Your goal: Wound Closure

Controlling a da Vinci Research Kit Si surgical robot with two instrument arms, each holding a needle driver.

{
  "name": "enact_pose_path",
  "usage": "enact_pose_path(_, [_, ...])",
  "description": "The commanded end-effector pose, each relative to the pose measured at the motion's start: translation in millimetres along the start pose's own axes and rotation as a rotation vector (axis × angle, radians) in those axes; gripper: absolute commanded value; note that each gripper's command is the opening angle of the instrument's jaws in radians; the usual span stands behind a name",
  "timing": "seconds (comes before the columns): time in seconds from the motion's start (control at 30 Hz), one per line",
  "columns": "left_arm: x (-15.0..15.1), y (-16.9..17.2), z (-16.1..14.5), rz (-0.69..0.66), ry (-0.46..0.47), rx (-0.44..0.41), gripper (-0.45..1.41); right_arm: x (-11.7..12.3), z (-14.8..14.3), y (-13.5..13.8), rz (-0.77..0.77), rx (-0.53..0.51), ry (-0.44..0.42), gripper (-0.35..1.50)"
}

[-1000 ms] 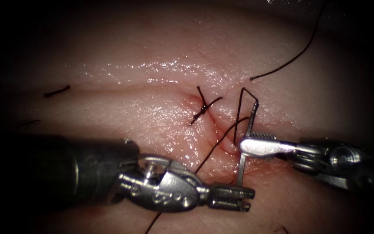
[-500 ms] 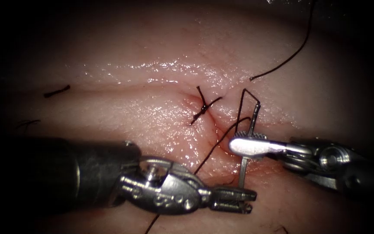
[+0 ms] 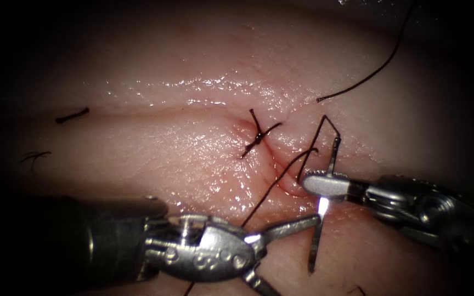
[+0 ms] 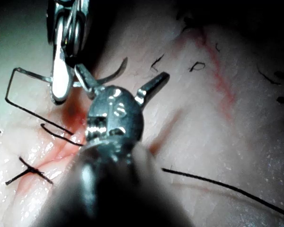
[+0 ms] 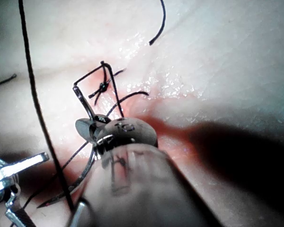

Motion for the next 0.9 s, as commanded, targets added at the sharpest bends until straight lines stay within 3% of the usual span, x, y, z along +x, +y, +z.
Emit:
enact_pose_path(0.03, [-0.5,0.1,0.4,-0.034,-0.01,-0.009,1.3,-0.1,0.6,0.4,-0.008,-0.004,0.018,-0.35])
enact_pose_path(0.1, [-0.6,0.1,0.1,-0.067,-0.018,-0.02,1.28,0.1,0.6,0.5,-0.022,-0.012,0.037,-0.35])
enact_pose_path(0.2, [-1.1,0.3,-0.4,-0.127,-0.021,-0.033,1.06,0.2,0.5,0.6,-0.037,-0.02,0.053,-0.35])
enact_pose_path(0.43, [-3.8,-0.2,0.8,-0.258,-0.097,-0.103,0.32,0.2,0.5,0.5,-0.099,-0.016,0.063,-0.35])
enact_pose_path(0.67, [-7.5,-3.0,2.2,-0.334,-0.157,-0.039,-0.06,0.3,0.2,0.2,-0.131,-0.015,0.062,-0.35])
enact_pose_path(0.9, [-9.7,-5.8,1.6,-0.366,-0.219,0.022,-0.16,0.2,0.1,0.0,-0.154,-0.016,0.061,-0.35])
